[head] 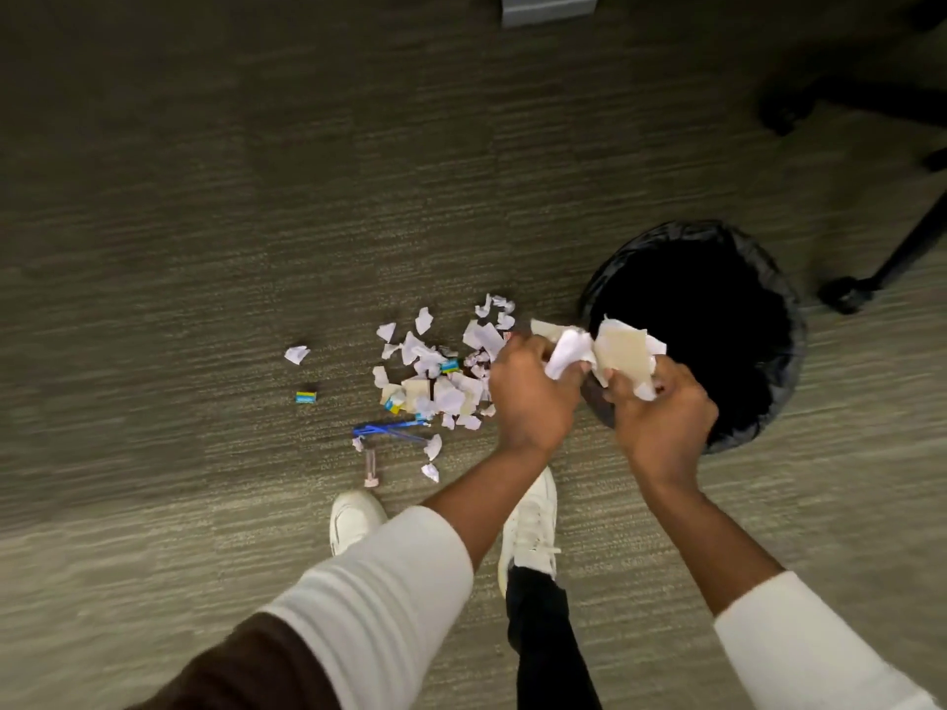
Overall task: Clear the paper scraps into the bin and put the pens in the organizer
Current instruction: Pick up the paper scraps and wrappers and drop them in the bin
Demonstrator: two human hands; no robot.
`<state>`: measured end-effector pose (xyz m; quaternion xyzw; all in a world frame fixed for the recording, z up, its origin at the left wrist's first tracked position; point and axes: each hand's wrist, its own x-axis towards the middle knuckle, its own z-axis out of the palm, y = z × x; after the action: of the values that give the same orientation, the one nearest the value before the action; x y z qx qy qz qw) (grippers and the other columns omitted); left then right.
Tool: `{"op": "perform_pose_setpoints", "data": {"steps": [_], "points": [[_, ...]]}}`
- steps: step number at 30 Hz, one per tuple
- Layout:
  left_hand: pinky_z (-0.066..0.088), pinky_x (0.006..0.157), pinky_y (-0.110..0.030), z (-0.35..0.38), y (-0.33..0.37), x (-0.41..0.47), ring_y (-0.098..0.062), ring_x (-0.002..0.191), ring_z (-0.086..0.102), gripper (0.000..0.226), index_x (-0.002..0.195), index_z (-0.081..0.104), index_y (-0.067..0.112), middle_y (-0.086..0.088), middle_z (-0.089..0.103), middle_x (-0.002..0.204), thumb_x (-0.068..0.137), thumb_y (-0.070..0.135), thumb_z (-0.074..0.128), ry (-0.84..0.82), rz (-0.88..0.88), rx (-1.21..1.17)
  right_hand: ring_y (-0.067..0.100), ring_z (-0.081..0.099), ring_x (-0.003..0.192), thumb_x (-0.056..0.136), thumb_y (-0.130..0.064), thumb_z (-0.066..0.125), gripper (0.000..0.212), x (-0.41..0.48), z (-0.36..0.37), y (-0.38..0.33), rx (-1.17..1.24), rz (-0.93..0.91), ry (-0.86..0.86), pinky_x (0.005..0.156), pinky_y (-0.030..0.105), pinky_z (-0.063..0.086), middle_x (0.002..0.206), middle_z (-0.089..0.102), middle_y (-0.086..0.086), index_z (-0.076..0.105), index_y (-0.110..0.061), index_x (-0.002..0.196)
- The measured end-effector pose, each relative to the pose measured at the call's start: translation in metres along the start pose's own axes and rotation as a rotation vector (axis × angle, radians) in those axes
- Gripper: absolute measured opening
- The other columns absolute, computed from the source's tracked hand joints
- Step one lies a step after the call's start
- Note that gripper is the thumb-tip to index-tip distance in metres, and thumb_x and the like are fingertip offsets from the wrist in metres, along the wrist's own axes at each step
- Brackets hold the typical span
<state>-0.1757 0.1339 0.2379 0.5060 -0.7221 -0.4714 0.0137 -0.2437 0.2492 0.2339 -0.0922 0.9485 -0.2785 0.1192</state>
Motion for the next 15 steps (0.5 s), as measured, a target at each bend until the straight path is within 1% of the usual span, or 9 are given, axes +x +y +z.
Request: {"op": "perform_pose_setpoints", "data": {"steps": [2, 3, 4, 6, 8, 9, 11, 12, 15], "points": [[0.050, 0.073, -0.036, 0.017, 0.019, 0.000, -0.029, 0.085, 0.068, 0.025, 0.088, 0.073, 0.009, -0.010, 0.073, 0.091, 0.081, 0.030, 0.086, -0.068, 0.008, 0.006, 0.031, 0.074, 0.086, 0.084, -0.028, 0.081, 0.029, 0.012, -0.012, 0.017, 0.071, 0.175, 0.025, 0.076, 0.038, 0.057, 0.095, 0.077, 0.013, 0.075, -0.006, 0.101], [0.051, 0.071, -0.037, 0.026, 0.026, 0.001, -0.030, 0.085, 0.069, 0.027, 0.089, 0.073, 0.008, -0.011, 0.074, 0.090, 0.081, 0.030, 0.086, -0.096, 0.000, 0.012, 0.031, 0.075, 0.085, 0.084, -0.026, 0.081, 0.029, 0.018, -0.015, 0.024, 0.154, 0.276, 0.028, 0.078, 0.046, 0.061, 0.097, 0.078, 0.013, 0.074, -0.006, 0.103], [0.052, 0.071, -0.036, 0.034, 0.033, 0.002, -0.031, 0.088, 0.071, 0.029, 0.093, 0.074, 0.008, -0.012, 0.076, 0.093, 0.081, 0.031, 0.087, -0.122, -0.016, 0.011, 0.027, 0.077, 0.083, 0.085, -0.021, 0.081, 0.028, 0.024, -0.018, 0.029, 0.268, 0.379, 0.031, 0.079, 0.050, 0.063, 0.101, 0.078, 0.012, 0.074, -0.006, 0.107], [0.055, 0.078, -0.037, 0.051, 0.045, 0.004, -0.032, 0.099, 0.072, 0.040, 0.106, 0.073, 0.009, -0.012, 0.078, 0.105, 0.079, 0.035, 0.089, -0.182, -0.040, -0.009, 0.018, 0.078, 0.081, 0.087, -0.016, 0.079, 0.029, 0.035, -0.022, 0.039, 0.450, 0.534, 0.051, 0.076, 0.051, 0.066, 0.107, 0.077, 0.010, 0.072, -0.006, 0.114], [0.055, 0.085, -0.035, 0.064, 0.054, 0.005, -0.031, 0.111, 0.069, 0.053, 0.119, 0.069, 0.010, -0.012, 0.075, 0.116, 0.079, 0.039, 0.089, -0.252, -0.030, -0.025, 0.025, 0.076, 0.094, 0.086, -0.028, 0.078, 0.039, 0.047, -0.025, 0.049, 0.405, 0.579, 0.047, 0.078, 0.052, 0.065, 0.113, 0.074, 0.011, 0.067, -0.010, 0.119], [0.055, 0.089, -0.036, 0.069, 0.058, 0.006, -0.031, 0.115, 0.067, 0.056, 0.123, 0.066, 0.011, -0.012, 0.073, 0.121, 0.080, 0.040, 0.088, -0.284, -0.012, -0.022, 0.028, 0.075, 0.099, 0.085, -0.035, 0.077, 0.042, 0.053, -0.026, 0.053, 0.392, 0.597, 0.040, 0.076, 0.050, 0.066, 0.115, 0.073, 0.011, 0.066, -0.013, 0.119], [0.056, 0.096, -0.040, 0.078, 0.060, 0.007, -0.033, 0.120, 0.065, 0.056, 0.130, 0.064, 0.013, -0.012, 0.070, 0.127, 0.084, 0.037, 0.085, -0.328, 0.029, 0.015, 0.028, 0.075, 0.098, 0.085, -0.041, 0.072, 0.039, 0.061, -0.026, 0.058, 0.426, 0.646, 0.021, 0.067, 0.044, 0.066, 0.113, 0.073, 0.009, 0.067, -0.019, 0.117], [0.056, 0.098, -0.042, 0.081, 0.059, 0.007, -0.034, 0.120, 0.065, 0.055, 0.132, 0.063, 0.014, -0.012, 0.069, 0.128, 0.086, 0.036, 0.083, -0.340, 0.039, 0.034, 0.028, 0.075, 0.096, 0.086, -0.041, 0.070, 0.037, 0.064, -0.026, 0.060, 0.407, 0.644, 0.027, 0.069, 0.045, 0.066, 0.111, 0.074, 0.008, 0.067, -0.021, 0.117], [0.059, 0.094, -0.043, 0.081, 0.049, 0.007, -0.033, 0.113, 0.070, 0.041, 0.125, 0.064, 0.017, -0.009, 0.074, 0.119, 0.089, 0.033, 0.078, -0.344, 0.019, 0.039, 0.025, 0.074, 0.099, 0.088, -0.032, 0.065, 0.034, 0.065, -0.024, 0.062, 0.330, 0.543, 0.053, 0.089, 0.053, 0.061, 0.105, 0.075, 0.006, 0.067, -0.019, 0.119]]}}
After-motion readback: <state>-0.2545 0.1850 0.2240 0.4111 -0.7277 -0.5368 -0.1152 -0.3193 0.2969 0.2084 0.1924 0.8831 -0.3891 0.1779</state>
